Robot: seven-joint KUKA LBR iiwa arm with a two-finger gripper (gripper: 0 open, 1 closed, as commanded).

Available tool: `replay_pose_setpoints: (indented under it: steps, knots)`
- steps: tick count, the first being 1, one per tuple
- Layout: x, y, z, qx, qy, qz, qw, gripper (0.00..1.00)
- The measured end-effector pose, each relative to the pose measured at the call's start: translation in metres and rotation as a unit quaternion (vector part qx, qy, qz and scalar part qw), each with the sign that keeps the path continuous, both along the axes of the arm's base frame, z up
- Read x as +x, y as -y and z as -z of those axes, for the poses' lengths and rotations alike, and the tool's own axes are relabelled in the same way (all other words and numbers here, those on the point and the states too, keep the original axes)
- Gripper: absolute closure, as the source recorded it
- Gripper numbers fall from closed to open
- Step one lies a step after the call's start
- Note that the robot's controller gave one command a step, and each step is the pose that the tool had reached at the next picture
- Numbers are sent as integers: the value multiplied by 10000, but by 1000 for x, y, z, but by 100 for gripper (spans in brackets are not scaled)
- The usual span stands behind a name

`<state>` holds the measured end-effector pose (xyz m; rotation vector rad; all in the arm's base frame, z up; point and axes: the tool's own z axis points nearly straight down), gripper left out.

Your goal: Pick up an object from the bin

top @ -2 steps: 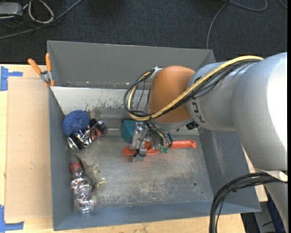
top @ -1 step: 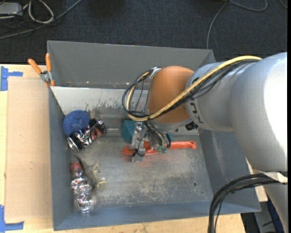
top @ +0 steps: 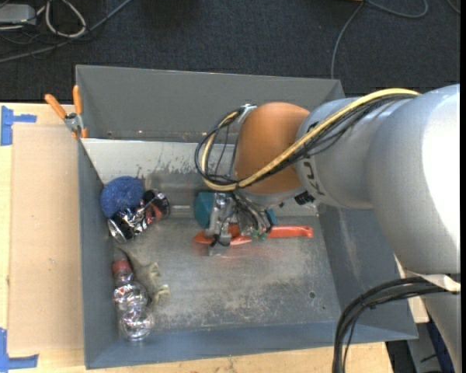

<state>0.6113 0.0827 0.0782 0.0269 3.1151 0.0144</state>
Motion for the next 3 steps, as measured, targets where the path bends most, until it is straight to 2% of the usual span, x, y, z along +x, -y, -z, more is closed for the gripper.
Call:
replay_pose_setpoints:
  steps: [1, 2, 3]
  knots:
    - [7, -5, 1, -1, -4, 187, 9998, 100]
    - [5, -3, 0, 21, 49, 104, 9999, 100]
    - [6, 13, -3, 36, 23, 285, 9996, 100]
